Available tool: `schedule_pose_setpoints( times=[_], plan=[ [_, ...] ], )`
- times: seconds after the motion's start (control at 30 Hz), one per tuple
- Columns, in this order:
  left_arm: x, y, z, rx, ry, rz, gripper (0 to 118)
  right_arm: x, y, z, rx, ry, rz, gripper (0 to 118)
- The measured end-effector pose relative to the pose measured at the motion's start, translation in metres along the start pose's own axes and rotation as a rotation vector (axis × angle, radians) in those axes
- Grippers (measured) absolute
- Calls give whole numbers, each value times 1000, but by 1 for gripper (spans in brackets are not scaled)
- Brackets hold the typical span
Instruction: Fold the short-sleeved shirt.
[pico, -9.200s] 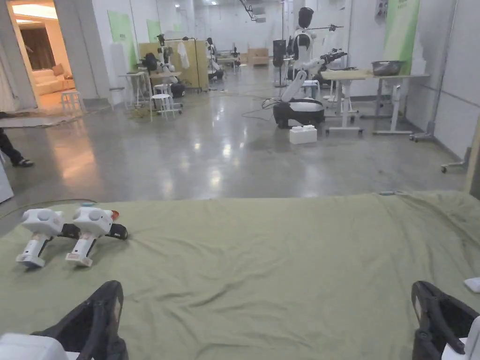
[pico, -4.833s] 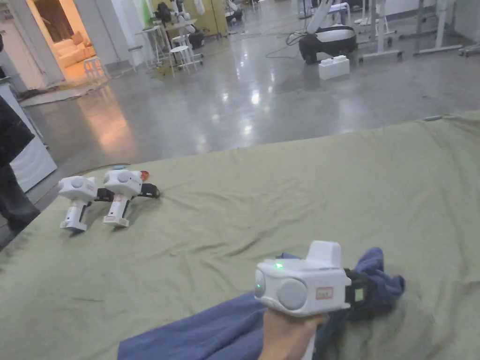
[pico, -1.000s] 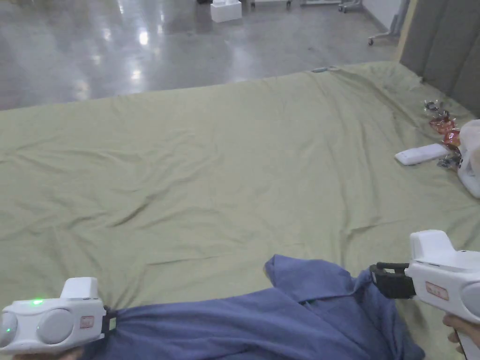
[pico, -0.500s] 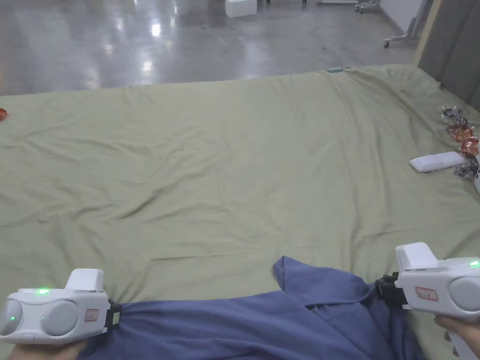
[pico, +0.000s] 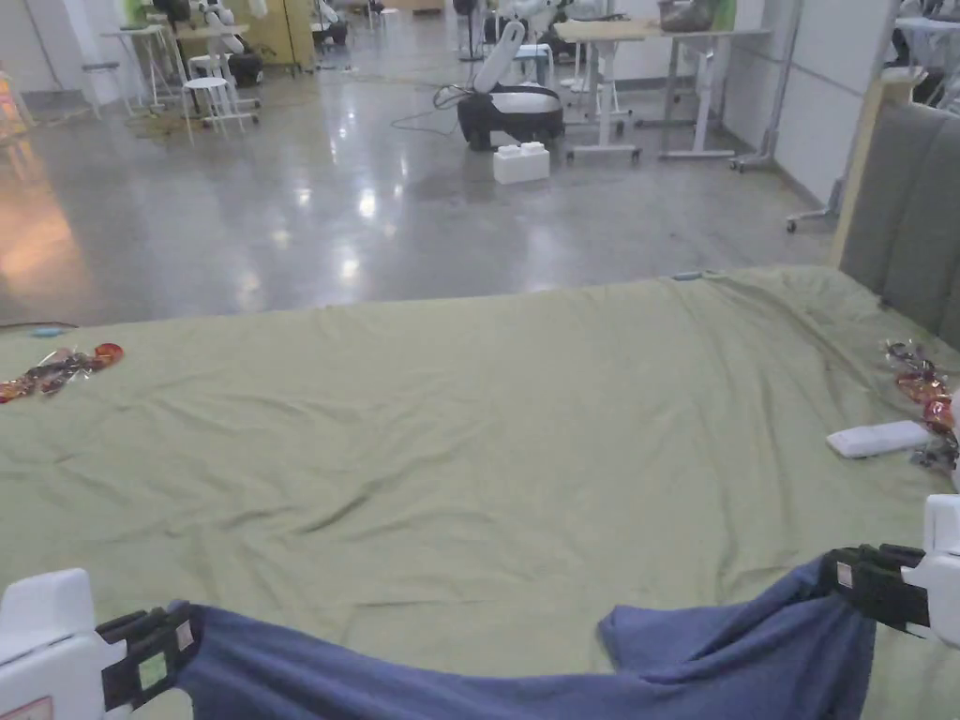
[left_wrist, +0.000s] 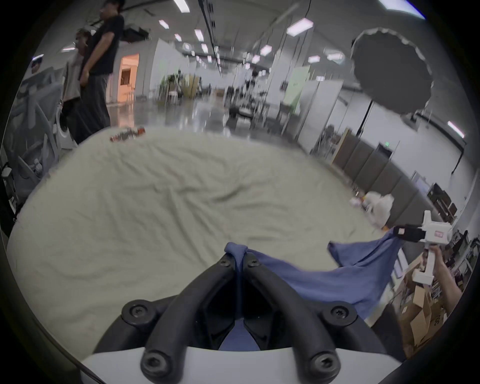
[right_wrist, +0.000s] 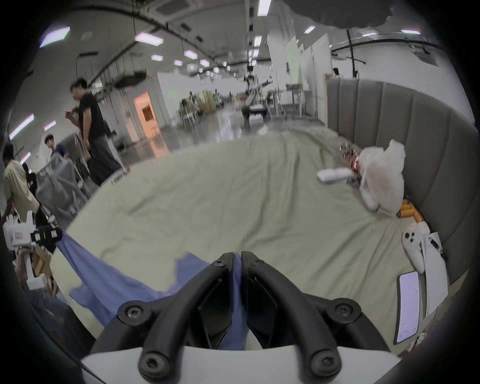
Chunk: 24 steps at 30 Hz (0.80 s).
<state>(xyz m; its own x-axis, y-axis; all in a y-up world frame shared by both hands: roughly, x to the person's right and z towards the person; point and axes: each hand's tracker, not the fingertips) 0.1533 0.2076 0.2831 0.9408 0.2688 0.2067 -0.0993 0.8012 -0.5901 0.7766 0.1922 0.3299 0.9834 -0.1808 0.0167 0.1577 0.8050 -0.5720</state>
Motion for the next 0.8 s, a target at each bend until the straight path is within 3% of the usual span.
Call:
schedule_pose_setpoints(
  times=[0.17,0.4,0.57,0.8],
  plan=[
    [19,53,89,225,-81,4,1,-23,50,52,173,88,-10,4],
    [39,130,168,437,-20,-70,1,-51,135,100,368,45,38,4],
    [39,166,188,527,7,-67,1,-55,183,114,462,25,-24,4],
    [48,205,177,583,34,-32,1,-65,238,115,515,-29,-10,4]
  ],
)
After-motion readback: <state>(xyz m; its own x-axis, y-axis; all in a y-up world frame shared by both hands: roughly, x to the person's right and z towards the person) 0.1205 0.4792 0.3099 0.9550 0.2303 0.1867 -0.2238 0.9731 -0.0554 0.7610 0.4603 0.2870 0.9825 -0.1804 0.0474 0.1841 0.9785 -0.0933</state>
